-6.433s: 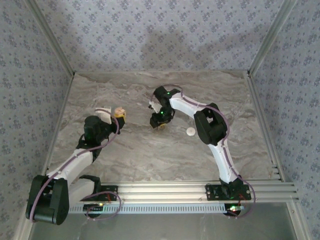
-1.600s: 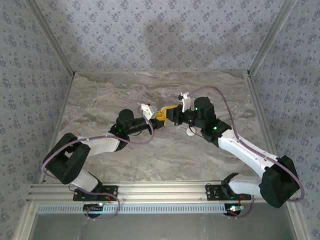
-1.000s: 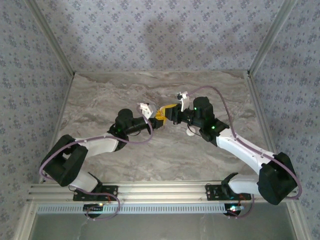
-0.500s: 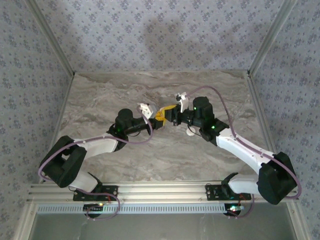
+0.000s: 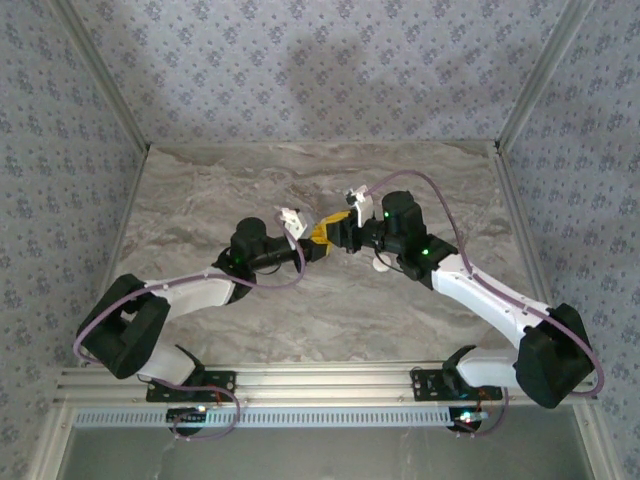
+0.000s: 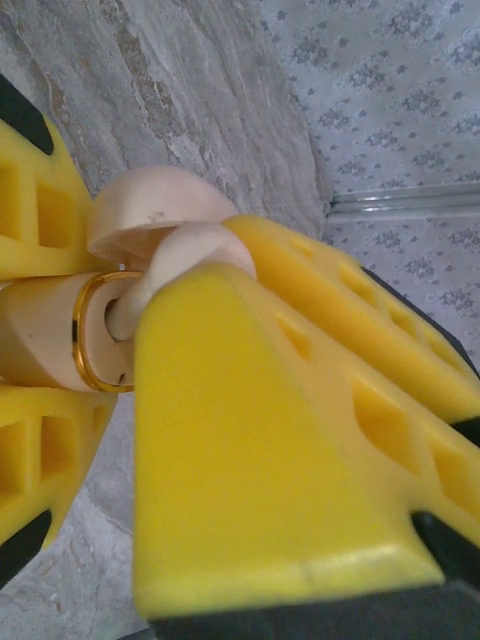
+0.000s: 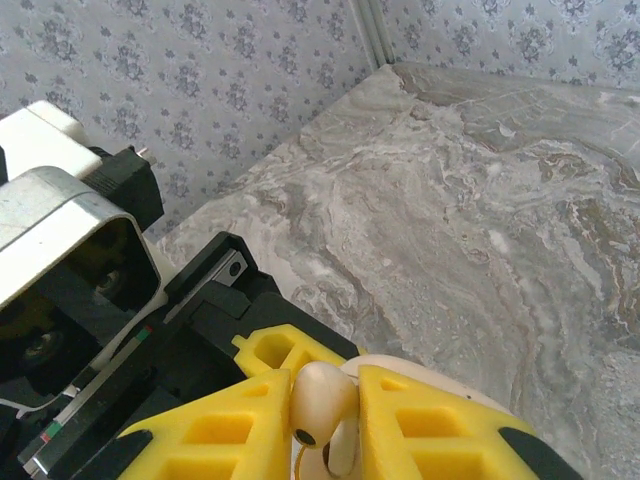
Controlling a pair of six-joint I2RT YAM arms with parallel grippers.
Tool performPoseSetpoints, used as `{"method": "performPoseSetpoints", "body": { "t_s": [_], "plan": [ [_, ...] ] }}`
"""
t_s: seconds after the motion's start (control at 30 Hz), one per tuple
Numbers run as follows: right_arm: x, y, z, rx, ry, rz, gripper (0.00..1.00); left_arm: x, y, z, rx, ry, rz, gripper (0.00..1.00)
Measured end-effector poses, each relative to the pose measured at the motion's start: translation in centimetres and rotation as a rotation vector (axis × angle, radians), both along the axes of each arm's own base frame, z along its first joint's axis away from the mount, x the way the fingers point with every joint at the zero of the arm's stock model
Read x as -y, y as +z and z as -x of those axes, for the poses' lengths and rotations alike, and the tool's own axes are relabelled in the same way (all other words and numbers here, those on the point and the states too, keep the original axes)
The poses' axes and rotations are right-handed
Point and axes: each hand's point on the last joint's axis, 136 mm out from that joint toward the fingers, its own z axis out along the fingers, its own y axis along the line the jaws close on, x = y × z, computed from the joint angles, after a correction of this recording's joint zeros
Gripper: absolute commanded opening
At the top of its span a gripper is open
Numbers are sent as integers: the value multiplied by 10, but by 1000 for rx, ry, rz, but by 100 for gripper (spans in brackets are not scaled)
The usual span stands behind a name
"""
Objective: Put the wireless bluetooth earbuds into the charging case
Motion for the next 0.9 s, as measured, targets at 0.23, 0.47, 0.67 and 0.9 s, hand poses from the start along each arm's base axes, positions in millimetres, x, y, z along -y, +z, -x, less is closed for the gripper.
{"method": "performPoseSetpoints", "body": {
  "t_s": [0.23, 0.47, 0.67, 0.9],
  "plan": [
    [2, -8, 2, -12, 6, 30, 26, 1, -5, 3, -18, -10, -14, 17],
    [4, -7, 3, -12, -2, 38, 25, 1, -4, 5, -20, -16, -15, 17],
    [7, 1, 5, -1, -6, 23, 24, 1, 0, 6, -7, -21, -4, 17],
    [18, 17, 2, -3, -38, -27, 24, 1, 12, 1, 34, 2, 28, 17]
  ]
}}
